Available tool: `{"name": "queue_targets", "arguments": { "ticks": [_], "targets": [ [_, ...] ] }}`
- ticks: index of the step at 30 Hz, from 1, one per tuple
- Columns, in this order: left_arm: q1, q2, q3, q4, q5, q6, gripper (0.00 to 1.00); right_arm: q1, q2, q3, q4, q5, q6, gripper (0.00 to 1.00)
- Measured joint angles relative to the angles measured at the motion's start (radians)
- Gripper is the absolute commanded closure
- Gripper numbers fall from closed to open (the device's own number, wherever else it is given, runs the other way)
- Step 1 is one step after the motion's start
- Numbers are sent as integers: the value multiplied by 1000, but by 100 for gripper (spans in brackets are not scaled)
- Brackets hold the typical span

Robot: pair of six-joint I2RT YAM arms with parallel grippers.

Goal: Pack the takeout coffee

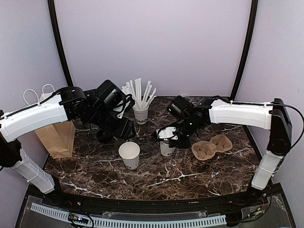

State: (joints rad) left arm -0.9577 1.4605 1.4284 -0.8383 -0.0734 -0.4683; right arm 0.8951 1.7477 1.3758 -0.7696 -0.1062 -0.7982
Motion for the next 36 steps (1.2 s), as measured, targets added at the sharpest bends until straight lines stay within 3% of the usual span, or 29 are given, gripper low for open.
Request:
{"name": "queue_targets", "arguments": {
  "ticks": [7, 14, 20, 28, 29, 32, 36],
  "targets": [
    [21, 1, -27, 8, -7, -8, 43, -36, 3, 23, -8, 55, -13, 100],
    [112, -22, -115, 31, -3, -21, 39, -257, 45, 166, -7, 66, -16, 100],
    [159, -32, -171, 32, -18, -29, 38, -416, 199, 356, -7, 80, -5, 100],
    [159, -39, -216, 48, -13, -41, 38, -488, 391, 530, -35, 73, 45, 100],
    [159, -41, -223, 48, -13, -42, 38, -489, 397, 538, -42, 71, 48, 98],
    [159, -42, -232, 48, -14, -42, 38, -488, 409, 570, -70, 59, 56, 78],
    [168, -42, -237, 48, -16, -41, 38, -488, 416, 620, -91, 53, 79, 68]
  ]
}}
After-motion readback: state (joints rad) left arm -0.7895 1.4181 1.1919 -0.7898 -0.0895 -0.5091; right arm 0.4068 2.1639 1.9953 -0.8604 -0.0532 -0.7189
